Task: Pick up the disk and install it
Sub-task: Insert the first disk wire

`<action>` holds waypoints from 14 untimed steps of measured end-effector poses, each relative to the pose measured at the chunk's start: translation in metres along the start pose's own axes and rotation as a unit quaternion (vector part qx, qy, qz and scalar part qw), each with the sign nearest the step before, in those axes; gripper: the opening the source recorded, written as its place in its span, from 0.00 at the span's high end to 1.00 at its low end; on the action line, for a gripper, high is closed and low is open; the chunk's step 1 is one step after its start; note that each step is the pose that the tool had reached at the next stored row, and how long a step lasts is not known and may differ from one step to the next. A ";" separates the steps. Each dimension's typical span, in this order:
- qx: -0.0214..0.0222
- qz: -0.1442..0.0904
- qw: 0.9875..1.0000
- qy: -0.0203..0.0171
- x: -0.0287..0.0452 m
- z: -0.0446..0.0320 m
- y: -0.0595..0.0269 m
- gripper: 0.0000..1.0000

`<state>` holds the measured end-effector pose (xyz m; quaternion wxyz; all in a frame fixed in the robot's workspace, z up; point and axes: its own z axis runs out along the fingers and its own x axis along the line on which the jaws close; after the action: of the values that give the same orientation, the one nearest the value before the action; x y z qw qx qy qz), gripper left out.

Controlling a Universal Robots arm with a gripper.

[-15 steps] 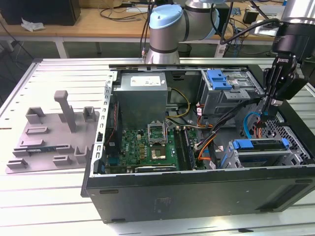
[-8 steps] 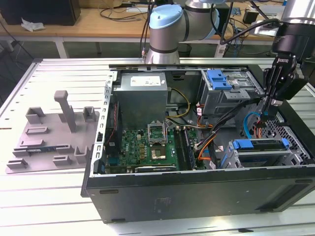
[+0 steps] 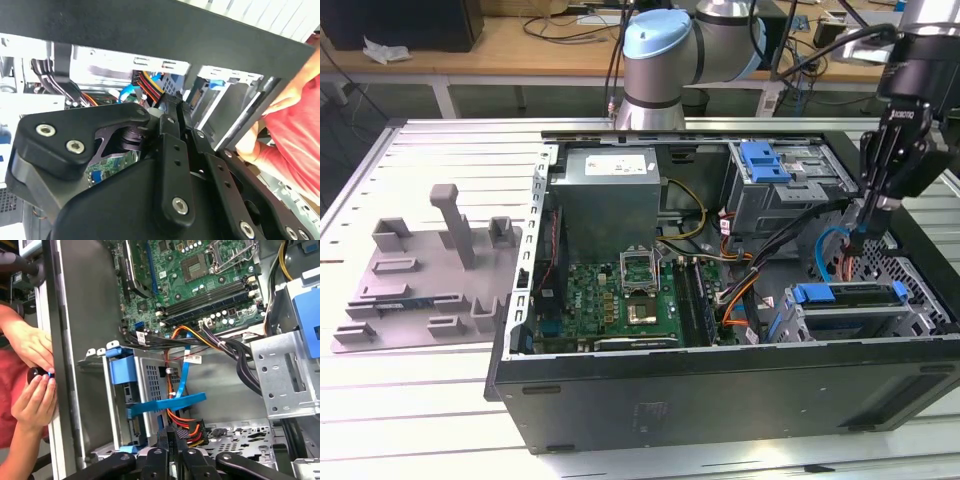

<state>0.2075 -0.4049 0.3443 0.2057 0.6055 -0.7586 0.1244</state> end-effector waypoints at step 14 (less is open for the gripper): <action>-0.001 -0.003 0.999 -0.035 0.0402 0.0141 0.0021 0.83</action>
<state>0.1958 -0.4455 0.3506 0.1802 0.6116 -0.7637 0.1014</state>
